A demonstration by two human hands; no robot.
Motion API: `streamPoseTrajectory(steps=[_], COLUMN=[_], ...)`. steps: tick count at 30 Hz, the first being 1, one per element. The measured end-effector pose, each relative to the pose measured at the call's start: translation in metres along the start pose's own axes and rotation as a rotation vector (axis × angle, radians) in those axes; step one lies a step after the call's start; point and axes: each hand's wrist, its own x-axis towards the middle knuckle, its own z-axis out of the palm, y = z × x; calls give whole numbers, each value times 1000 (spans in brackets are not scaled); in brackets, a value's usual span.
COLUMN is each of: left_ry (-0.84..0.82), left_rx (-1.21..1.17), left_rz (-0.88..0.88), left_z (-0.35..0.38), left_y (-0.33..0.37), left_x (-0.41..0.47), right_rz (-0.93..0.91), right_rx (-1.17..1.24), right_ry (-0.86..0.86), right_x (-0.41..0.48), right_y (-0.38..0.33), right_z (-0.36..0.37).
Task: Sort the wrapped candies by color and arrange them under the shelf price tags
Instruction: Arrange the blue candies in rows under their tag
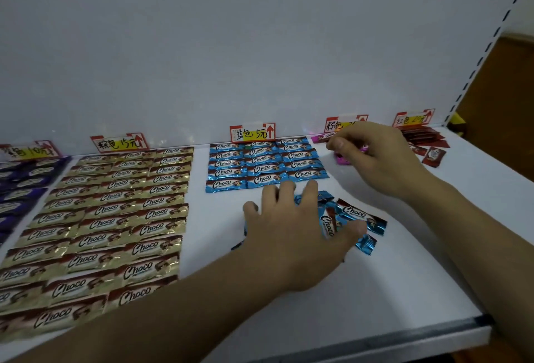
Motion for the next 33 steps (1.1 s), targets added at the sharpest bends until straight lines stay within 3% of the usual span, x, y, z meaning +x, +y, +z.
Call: streamPoseTrajectory(steps=[7, 10, 17, 23, 28, 33], left_ry=[309, 431, 494, 533, 611, 456], left_rx=[133, 67, -52, 24, -47, -65], left_rz=[-16, 10, 125, 147, 231, 198], left_z=[25, 29, 30, 27, 29, 16], left_y=[7, 9, 7, 12, 8, 12], left_x=[15, 18, 14, 10, 8, 5], right_rz=[-46, -49, -55, 13, -28, 90], right_rx=[54, 77, 75, 117, -61, -294], right_ry=[12, 19, -3, -1, -156, -524], right_x=[-2, -2, -2, -2, -14, -50], right_y=[-3, -3, -1, 1, -7, -12], right_z=[-7, -7, -5, -6, -27, -59])
